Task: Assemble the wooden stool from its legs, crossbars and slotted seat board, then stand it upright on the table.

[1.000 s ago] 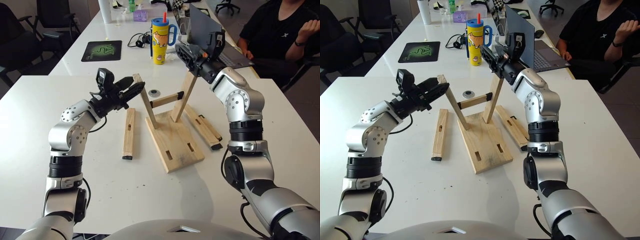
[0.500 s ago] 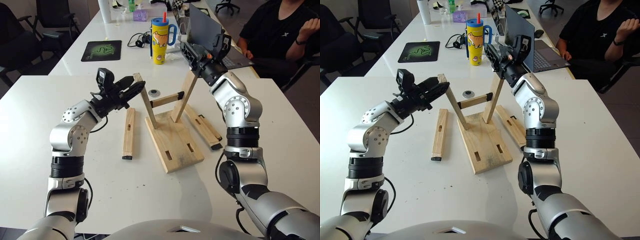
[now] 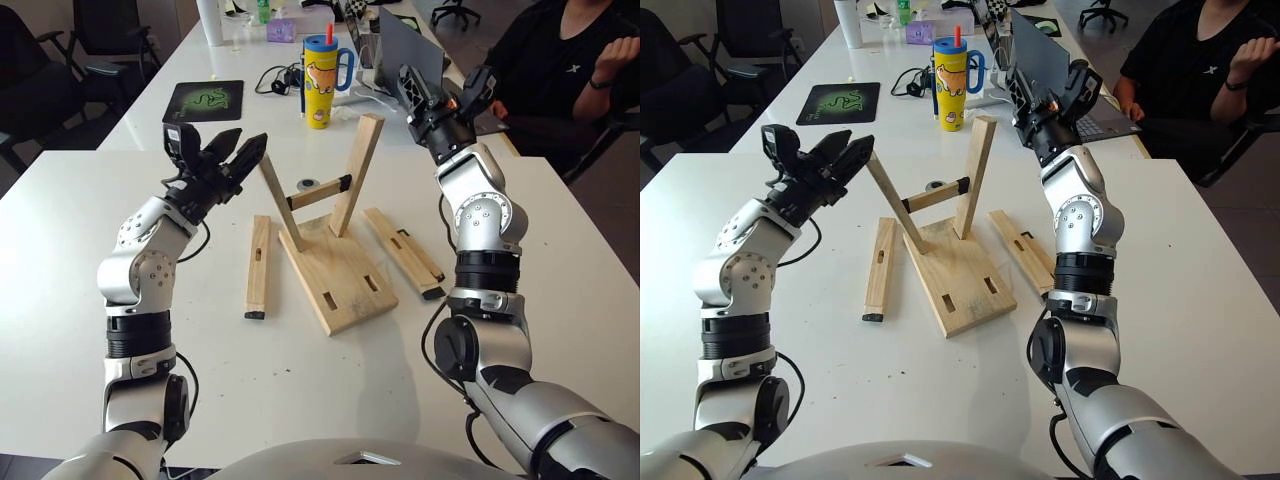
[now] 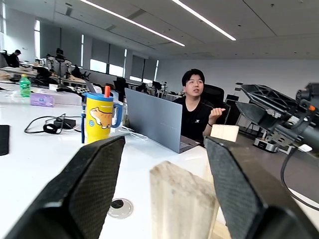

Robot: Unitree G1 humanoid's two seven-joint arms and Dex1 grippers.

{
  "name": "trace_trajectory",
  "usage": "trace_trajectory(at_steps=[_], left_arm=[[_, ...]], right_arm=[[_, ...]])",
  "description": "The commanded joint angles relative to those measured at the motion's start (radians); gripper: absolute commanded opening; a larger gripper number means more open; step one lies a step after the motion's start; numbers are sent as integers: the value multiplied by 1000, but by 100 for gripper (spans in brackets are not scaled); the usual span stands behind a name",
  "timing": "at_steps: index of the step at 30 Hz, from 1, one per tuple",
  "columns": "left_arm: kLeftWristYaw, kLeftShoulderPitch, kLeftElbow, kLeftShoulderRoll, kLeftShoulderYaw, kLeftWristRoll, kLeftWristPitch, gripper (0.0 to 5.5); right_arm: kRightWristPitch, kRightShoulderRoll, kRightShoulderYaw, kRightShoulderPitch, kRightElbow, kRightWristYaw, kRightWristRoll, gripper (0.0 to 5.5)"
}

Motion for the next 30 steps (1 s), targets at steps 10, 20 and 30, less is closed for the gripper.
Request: trace_trajectory(at_steps=[10, 20, 30], left_arm=[[96, 311, -223, 117, -36, 23, 139, 299], [5, 347, -300, 155, -234, 66, 209, 299], [-29, 174, -57, 107, -319, 156, 154, 299]], right_arm=[[-204, -247, 342, 128, 327, 165, -496, 315], [-165, -355, 511, 226, 203, 454, -601, 315], [-173, -417, 631, 304, 42, 619, -677, 315]])
